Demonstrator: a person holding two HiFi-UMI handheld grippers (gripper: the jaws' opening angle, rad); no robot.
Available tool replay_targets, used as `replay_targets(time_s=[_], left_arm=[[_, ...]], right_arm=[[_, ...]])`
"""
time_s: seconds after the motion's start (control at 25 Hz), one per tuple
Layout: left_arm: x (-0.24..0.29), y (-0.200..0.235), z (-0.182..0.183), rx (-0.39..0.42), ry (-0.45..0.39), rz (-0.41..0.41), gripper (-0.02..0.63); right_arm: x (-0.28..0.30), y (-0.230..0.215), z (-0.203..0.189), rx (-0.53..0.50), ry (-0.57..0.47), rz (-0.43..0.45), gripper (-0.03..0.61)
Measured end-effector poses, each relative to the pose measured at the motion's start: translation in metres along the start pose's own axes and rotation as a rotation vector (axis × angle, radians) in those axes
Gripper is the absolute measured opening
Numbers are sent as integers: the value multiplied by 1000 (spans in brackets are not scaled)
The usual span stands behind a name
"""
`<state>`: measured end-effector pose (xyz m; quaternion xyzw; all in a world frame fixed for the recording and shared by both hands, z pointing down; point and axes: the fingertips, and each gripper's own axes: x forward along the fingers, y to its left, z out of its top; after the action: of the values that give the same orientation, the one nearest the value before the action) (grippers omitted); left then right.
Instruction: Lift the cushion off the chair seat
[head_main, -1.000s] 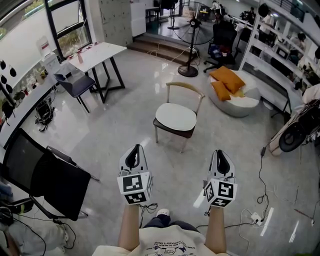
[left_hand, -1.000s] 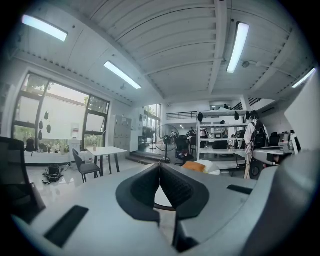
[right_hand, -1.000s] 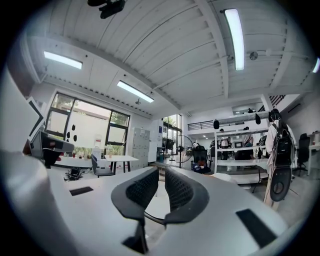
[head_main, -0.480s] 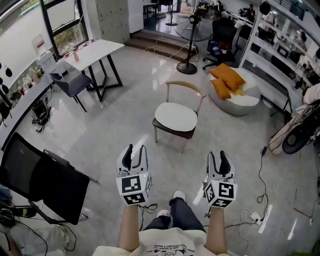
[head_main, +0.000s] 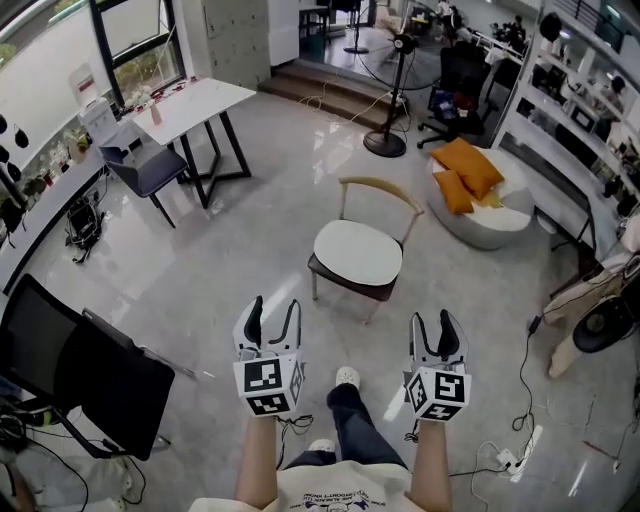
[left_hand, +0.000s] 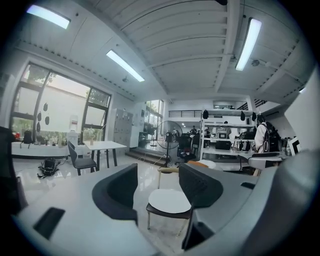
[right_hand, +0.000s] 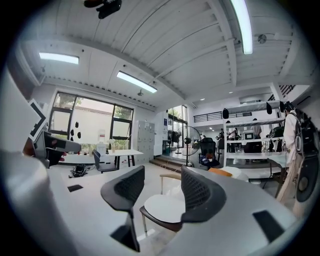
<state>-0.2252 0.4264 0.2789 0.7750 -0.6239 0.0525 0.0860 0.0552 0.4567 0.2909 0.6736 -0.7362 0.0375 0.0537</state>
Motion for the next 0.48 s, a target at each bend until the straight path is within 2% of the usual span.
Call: replay_targets(time_s=[0.48], left_arm=[[218,-3,54,-7,-23,75,255]], right_arm=[[228,-87,46,-17,-27,53,244]])
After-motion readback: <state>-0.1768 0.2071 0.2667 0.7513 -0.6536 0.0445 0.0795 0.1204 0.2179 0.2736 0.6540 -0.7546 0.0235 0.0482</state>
